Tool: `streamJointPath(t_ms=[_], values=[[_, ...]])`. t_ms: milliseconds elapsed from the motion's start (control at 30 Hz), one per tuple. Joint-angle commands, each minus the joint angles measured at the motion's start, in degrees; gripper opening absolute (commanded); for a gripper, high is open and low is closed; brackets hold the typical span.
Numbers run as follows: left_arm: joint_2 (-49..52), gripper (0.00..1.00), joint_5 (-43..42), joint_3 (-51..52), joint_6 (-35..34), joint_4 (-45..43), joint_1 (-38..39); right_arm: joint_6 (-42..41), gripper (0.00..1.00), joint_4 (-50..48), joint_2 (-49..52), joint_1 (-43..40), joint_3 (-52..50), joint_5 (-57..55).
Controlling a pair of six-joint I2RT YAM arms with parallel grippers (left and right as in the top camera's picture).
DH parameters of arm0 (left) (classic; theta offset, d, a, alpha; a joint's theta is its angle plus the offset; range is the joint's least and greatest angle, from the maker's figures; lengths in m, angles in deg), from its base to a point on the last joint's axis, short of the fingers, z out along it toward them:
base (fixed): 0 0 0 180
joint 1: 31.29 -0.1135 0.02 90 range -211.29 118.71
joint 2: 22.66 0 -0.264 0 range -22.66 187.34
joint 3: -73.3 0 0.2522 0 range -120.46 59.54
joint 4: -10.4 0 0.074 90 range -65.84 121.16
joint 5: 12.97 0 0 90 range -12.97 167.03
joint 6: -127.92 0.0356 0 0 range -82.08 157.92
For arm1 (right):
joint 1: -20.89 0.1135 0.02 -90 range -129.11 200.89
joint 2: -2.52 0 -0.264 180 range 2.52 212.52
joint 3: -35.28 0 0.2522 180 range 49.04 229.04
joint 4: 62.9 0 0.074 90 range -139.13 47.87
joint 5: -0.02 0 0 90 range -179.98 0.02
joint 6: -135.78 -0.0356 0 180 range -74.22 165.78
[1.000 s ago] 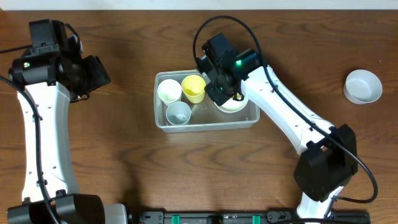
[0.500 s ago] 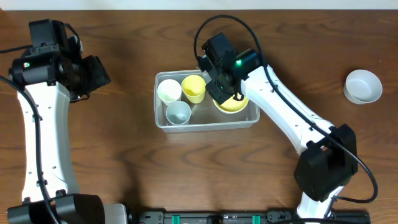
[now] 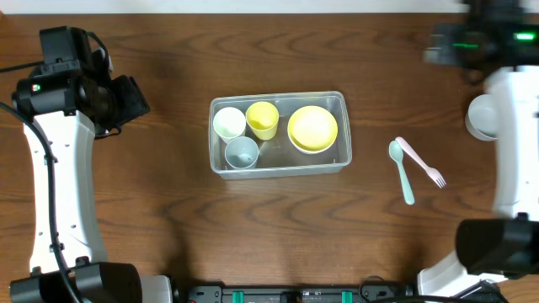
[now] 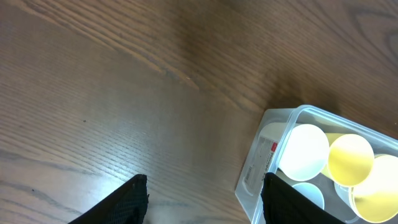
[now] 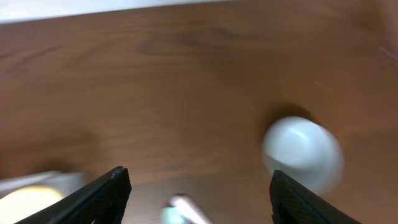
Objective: Pack container
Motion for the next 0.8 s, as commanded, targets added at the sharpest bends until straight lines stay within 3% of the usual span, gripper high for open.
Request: streamJointPath(t_ms=[0,167,600,767], values=[[0.6,0.60,-0.1,0.2,-0.3,0.2,-0.2,-0.9,0.73,0.6,4.3,-7.0,-1.6,0.6],[0.6,0.60,-0.1,0.2,-0.3,0.2,-0.2,3.1,0.73,0.5,12.5,-14.5,-2.1,8.0],[0.6,0.60,-0.1,0.2,-0.3,0.6,-0.2,3.5,0.75,-0.2,26.9,-15.6,-2.1,7.0],[0.6,0.60,-0.1,0.2,-0.3,0.6,-0.2,3.5,0.66,0.0,29.4,-15.6,-2.1,7.1]])
